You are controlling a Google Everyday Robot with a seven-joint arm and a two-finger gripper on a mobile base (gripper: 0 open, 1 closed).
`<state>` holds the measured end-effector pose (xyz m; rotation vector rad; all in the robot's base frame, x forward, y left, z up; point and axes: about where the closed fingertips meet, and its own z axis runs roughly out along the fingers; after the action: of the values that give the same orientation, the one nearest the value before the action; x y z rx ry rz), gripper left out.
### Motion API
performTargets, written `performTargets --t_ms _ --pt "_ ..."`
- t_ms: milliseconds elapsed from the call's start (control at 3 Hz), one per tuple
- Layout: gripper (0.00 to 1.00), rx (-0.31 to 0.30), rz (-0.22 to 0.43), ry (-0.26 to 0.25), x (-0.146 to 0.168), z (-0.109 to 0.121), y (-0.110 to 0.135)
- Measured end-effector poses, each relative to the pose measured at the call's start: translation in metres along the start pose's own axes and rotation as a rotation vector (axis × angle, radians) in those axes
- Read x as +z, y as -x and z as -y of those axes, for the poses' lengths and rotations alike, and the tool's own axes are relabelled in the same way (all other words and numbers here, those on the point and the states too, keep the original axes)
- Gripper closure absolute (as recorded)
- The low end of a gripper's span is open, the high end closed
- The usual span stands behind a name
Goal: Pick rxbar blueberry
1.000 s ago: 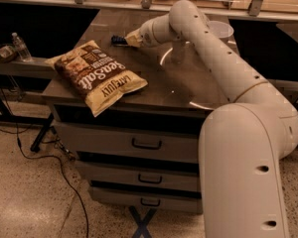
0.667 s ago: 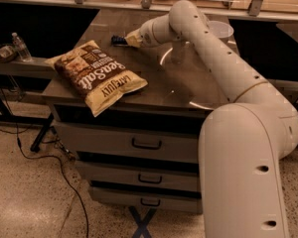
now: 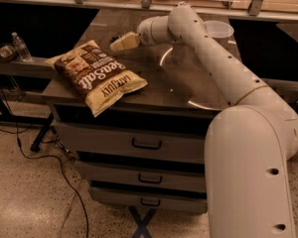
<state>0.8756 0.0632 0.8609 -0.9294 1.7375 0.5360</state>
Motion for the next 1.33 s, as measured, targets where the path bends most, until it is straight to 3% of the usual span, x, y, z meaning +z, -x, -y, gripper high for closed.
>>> performTargets --t_ms 333,1000,1333 --pt "0.0 0.008 0.021 -0.019 0.004 0.006 0.002" --pt "0.0 0.031 0.0 -0.079 0.009 0.036 -0.018" --pt "0.19 0.037 -0.004 -0.091 0.006 0.042 -0.024"
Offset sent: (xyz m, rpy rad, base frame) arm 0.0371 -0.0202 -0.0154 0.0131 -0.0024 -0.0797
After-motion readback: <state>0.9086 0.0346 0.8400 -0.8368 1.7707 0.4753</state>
